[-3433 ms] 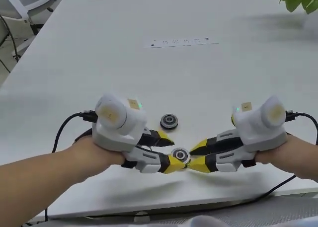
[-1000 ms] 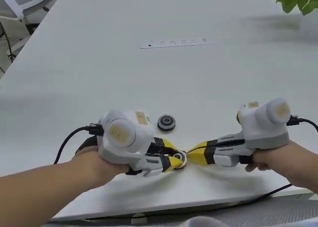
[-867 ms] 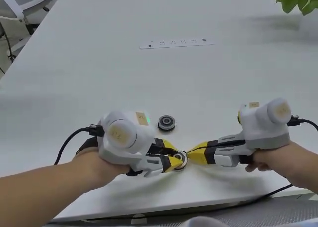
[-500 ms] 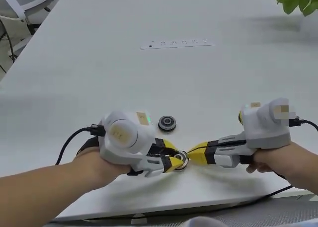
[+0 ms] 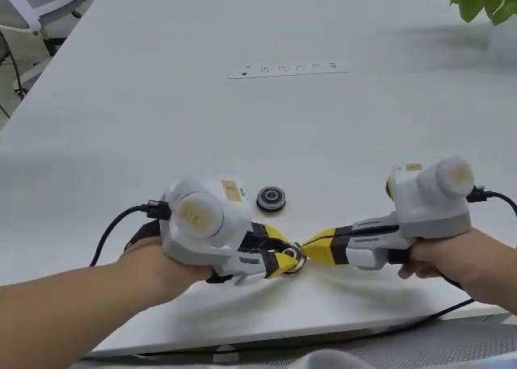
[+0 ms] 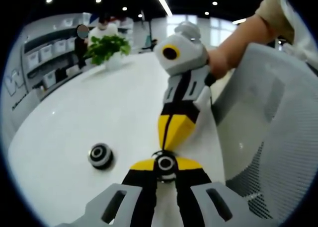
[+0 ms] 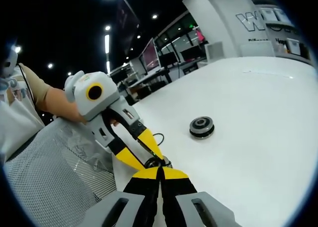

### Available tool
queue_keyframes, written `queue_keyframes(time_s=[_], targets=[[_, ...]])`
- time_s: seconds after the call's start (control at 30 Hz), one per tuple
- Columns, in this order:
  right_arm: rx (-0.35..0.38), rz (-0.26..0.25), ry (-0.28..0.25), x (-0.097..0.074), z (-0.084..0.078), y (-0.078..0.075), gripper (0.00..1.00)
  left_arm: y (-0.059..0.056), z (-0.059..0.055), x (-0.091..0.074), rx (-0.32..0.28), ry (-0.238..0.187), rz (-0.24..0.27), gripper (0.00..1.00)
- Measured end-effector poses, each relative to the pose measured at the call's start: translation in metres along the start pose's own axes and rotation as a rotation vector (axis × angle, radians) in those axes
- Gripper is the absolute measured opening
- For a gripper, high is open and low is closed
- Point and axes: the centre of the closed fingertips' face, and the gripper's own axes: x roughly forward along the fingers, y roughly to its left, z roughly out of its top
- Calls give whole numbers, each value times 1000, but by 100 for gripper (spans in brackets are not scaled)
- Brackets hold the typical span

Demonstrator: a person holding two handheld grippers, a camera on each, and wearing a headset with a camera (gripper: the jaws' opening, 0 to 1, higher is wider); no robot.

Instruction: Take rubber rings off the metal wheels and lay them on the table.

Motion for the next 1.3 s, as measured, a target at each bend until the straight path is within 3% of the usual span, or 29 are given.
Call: queue_keyframes(time_s=[0.37,0.53,1.3], targets=[[-5,18,0,3,1,2,0,0,0,0,4,2,0,13],[-15,53,-8,6,5,11,0,0,0,0,4,2,1,13],[-29,7,3,3,0,-1,0,-1,1,0,-1,4,-7,14]])
